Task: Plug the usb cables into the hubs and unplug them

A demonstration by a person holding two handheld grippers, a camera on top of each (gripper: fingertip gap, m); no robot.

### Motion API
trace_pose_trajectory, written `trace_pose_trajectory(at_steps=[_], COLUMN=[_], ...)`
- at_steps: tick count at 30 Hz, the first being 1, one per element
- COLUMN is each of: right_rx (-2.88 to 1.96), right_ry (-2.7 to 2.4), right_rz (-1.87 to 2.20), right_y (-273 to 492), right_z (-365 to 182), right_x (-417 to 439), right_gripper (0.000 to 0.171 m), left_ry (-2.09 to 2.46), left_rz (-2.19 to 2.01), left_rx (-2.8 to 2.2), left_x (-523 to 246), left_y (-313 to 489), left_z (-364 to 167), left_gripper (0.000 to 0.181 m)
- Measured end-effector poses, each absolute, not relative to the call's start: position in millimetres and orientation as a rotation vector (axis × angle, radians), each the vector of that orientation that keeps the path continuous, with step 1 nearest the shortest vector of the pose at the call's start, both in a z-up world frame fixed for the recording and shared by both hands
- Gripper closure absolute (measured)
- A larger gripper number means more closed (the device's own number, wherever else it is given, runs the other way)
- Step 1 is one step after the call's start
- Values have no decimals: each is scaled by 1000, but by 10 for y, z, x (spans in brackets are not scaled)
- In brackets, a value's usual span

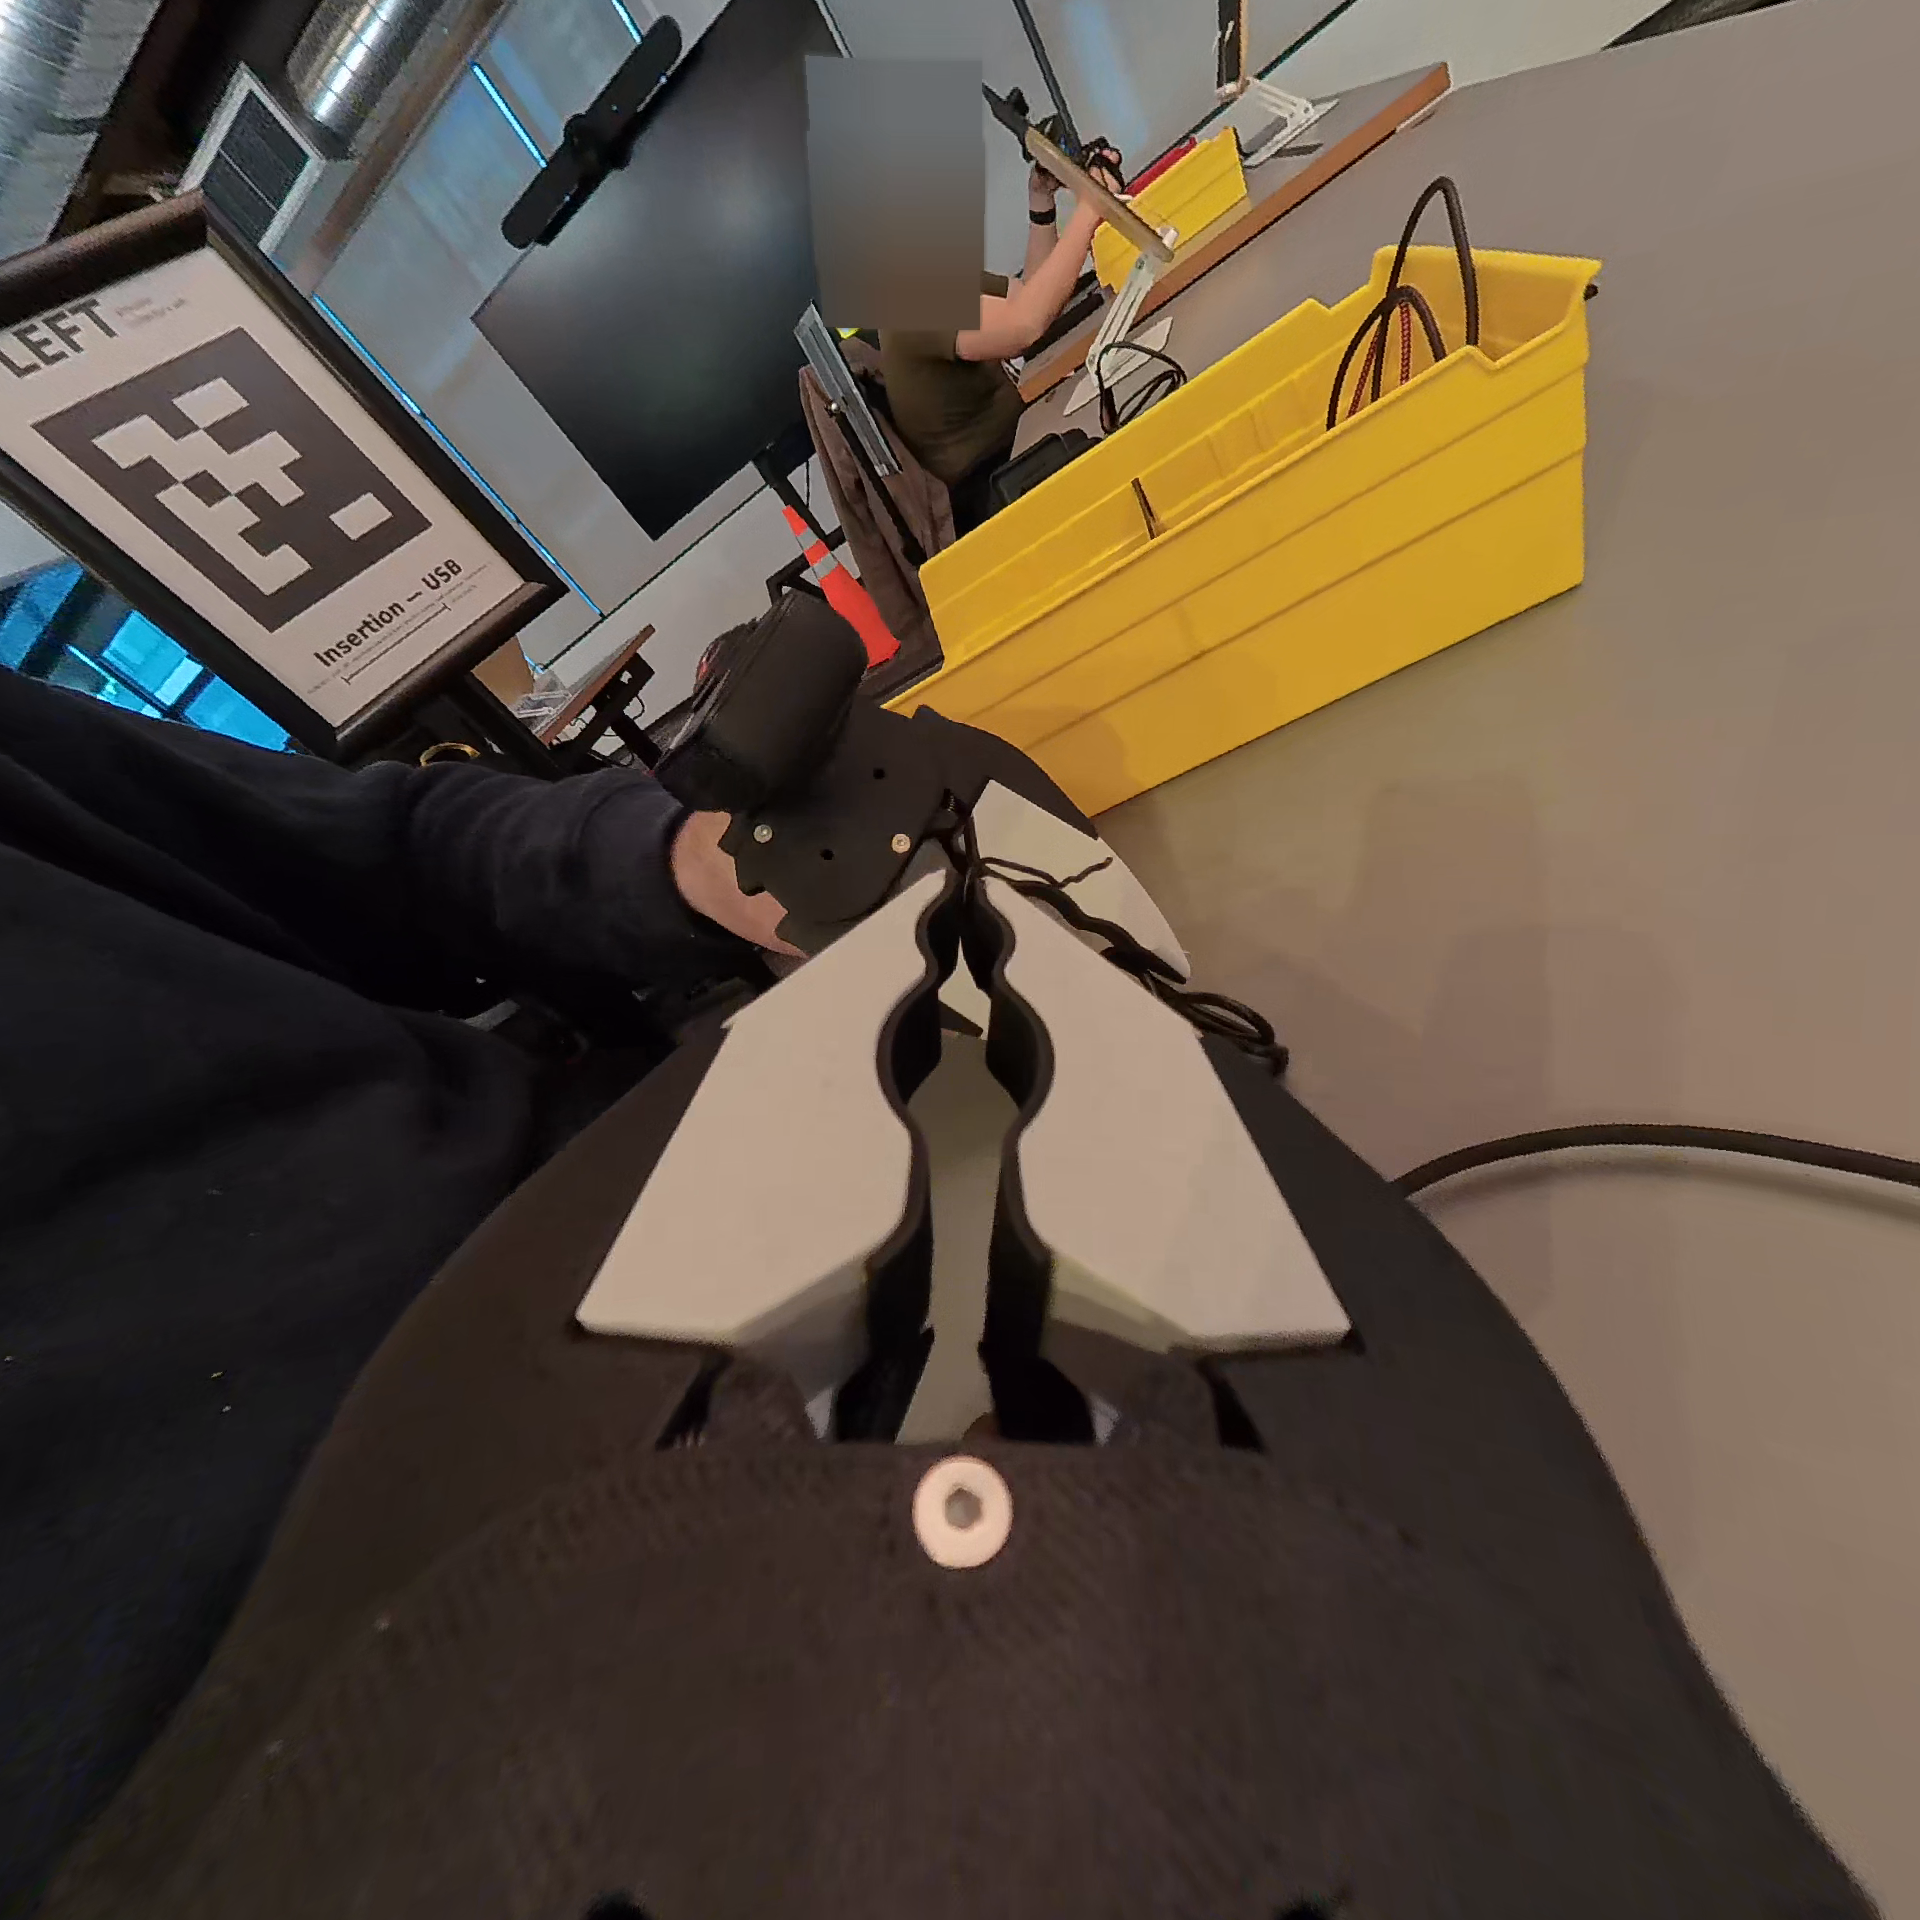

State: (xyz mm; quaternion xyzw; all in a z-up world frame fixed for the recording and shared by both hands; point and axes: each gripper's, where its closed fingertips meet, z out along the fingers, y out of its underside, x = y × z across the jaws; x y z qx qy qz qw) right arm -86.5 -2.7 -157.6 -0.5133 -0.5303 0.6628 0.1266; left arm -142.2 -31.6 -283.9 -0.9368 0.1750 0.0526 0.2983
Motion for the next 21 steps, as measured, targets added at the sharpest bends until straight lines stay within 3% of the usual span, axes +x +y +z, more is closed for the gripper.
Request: trace_pose_trajectory(at_steps=[9,21], right_rx=[-1520,-1601], right_ry=[-1557,-1560], right_rz=[1879,1759], right_y=[-70,-146], right_z=[-1622,-1723], right_x=[-857,-992], right_gripper=[171,171], left_ry=[421,485], left_rz=[120,49], left_rx=[-2446,-2417], left_x=[-1413,-1172], left_y=[-241,-86], left_z=[-2676,-2420], left_gripper=[172,173])
